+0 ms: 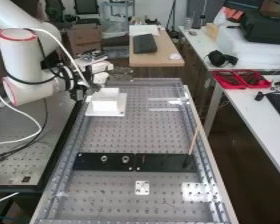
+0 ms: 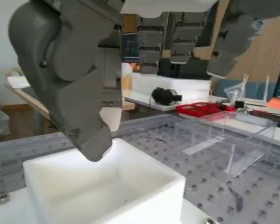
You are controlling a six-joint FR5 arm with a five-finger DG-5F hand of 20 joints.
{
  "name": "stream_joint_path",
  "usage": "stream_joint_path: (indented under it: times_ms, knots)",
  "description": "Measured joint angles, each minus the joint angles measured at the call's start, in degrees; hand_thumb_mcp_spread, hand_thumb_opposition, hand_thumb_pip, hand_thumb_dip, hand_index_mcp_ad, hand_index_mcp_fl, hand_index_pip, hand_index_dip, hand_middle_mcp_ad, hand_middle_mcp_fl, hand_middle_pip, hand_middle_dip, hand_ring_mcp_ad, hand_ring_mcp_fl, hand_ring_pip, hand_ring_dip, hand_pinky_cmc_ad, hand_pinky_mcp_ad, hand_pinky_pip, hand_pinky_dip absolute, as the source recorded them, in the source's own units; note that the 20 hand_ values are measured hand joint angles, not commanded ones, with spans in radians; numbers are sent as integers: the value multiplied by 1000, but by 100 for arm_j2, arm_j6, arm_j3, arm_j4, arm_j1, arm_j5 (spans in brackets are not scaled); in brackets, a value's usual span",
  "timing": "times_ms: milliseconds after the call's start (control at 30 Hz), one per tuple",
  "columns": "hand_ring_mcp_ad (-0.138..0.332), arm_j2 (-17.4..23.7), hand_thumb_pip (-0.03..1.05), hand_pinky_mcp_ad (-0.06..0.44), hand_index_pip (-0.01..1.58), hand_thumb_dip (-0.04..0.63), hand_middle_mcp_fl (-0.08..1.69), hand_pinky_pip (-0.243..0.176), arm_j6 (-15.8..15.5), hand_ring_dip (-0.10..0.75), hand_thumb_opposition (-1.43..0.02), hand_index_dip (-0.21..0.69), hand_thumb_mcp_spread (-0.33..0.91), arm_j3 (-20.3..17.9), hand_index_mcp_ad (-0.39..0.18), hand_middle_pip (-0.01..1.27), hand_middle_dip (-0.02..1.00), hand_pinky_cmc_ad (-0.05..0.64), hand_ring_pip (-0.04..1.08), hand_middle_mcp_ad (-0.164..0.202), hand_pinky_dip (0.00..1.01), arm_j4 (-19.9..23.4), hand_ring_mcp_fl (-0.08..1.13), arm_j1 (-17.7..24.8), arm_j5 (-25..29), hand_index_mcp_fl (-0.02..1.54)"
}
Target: Grab the smaller nut and place it in the white container
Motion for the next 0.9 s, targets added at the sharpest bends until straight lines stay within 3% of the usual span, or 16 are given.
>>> stream_joint_path:
  times_ms: [233,467,567,667,900]
  knots:
    - [113,5,665,278,1520,173,112,21,260,124,-984,223,463,-73,-173,136,220,316,101,59,180,164,-2,341,316,429]
    - [115,-54,665,278,1520,173,99,21,247,124,-984,223,461,-77,-173,136,220,316,99,58,180,153,-2,438,541,429]
    - [115,-67,670,278,1515,176,99,21,151,124,-976,222,464,-70,-176,136,220,316,99,58,180,49,-2,461,646,354]
    - [115,-73,705,278,1332,176,51,21,107,124,-915,185,463,-72,-188,136,220,316,101,61,180,-9,-2,473,726,105]
    - [115,-14,721,278,1152,176,2,17,335,124,-869,110,429,-128,-190,136,220,316,101,61,180,49,-2,425,880,19]
